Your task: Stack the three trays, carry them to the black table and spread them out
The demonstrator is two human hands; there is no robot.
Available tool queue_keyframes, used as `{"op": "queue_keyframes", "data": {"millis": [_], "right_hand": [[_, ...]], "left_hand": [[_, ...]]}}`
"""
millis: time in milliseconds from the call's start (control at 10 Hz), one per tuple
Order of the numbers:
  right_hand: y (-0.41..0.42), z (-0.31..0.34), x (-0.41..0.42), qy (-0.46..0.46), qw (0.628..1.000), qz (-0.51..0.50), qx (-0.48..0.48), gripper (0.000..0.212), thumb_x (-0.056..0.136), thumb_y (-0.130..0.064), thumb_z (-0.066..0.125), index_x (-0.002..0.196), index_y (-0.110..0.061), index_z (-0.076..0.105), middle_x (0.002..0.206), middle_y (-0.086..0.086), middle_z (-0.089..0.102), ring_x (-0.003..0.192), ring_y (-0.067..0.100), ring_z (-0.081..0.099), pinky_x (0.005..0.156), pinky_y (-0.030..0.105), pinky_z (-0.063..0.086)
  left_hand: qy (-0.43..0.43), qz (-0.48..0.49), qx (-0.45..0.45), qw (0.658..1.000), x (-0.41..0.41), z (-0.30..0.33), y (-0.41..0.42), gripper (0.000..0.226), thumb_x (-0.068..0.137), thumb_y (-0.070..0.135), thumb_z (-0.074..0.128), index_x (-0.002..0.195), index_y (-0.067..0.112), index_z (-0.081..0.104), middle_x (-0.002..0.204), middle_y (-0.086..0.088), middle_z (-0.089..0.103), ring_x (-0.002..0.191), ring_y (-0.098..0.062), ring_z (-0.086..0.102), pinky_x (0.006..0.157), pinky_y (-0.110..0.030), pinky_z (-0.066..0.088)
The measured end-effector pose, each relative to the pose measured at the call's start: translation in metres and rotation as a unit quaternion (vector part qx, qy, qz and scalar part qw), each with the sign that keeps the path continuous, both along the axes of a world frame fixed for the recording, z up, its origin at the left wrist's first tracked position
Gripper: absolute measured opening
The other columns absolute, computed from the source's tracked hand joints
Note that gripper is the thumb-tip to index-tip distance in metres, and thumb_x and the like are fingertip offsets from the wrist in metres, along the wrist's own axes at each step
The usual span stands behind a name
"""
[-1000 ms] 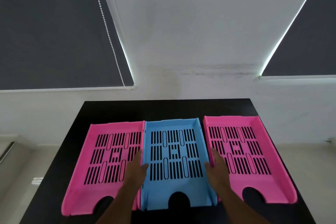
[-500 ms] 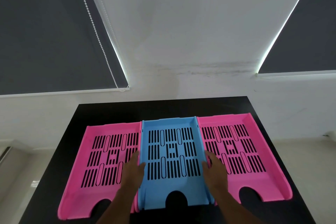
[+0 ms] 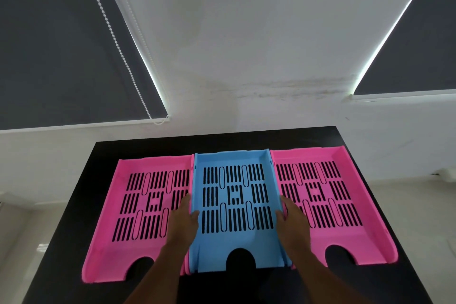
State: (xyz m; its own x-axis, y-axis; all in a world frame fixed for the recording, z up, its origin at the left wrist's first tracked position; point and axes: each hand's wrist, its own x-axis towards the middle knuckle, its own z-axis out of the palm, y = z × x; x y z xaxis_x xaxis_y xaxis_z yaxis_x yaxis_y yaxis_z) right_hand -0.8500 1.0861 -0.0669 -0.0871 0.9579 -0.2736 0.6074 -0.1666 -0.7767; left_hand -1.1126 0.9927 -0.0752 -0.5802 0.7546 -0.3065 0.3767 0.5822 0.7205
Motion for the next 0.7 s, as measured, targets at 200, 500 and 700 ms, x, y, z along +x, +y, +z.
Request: {"op": "queue_keyframes", "data": {"millis": [200, 500, 700], "right_hand": [[0.031, 0.002, -0.014, -0.005, 1.0, -0.005, -0.001, 0.046, 0.097, -0.011, 0.057, 0.141, -0.021, 0.05, 0.132, 0.005, 0.066, 0.116, 0.024, 0.066, 0.097, 0.052, 0.057], [0.046, 0.003, -0.022, -0.003, 1.0, -0.018, 0.001, 0.045, 0.098, -0.011, 0.057, 0.141, -0.02, 0.05, 0.134, 0.003, 0.064, 0.122, 0.025, 0.063, 0.103, 0.051, 0.053], [0.044, 0.011, -0.02, 0.022, 1.0, 0.005, -0.002, 0.044, 0.093, -0.014, 0.065, 0.135, -0.022, 0.053, 0.127, 0.0, 0.064, 0.113, 0.018, 0.065, 0.086, 0.029, 0.059]], "left_hand": [[0.011, -0.002, -0.004, 1.0, -0.012, 0.002, 0.031, 0.06, 0.097, 0.009, 0.059, 0.151, 0.012, 0.035, 0.091, 0.016, 0.061, 0.04, -0.005, 0.046, 0.038, -0.017, 0.049], [0.014, 0.001, 0.002, 1.0, -0.014, 0.003, 0.046, 0.061, 0.098, 0.011, 0.057, 0.152, 0.014, 0.031, 0.061, 0.006, 0.053, 0.037, -0.002, 0.04, 0.039, -0.017, 0.046], [-0.001, -0.024, 0.002, 1.0, -0.014, 0.018, 0.044, 0.063, 0.099, 0.017, 0.055, 0.154, 0.012, 0.026, 0.121, -0.031, 0.064, 0.088, -0.023, 0.076, 0.077, -0.041, 0.063]]}}
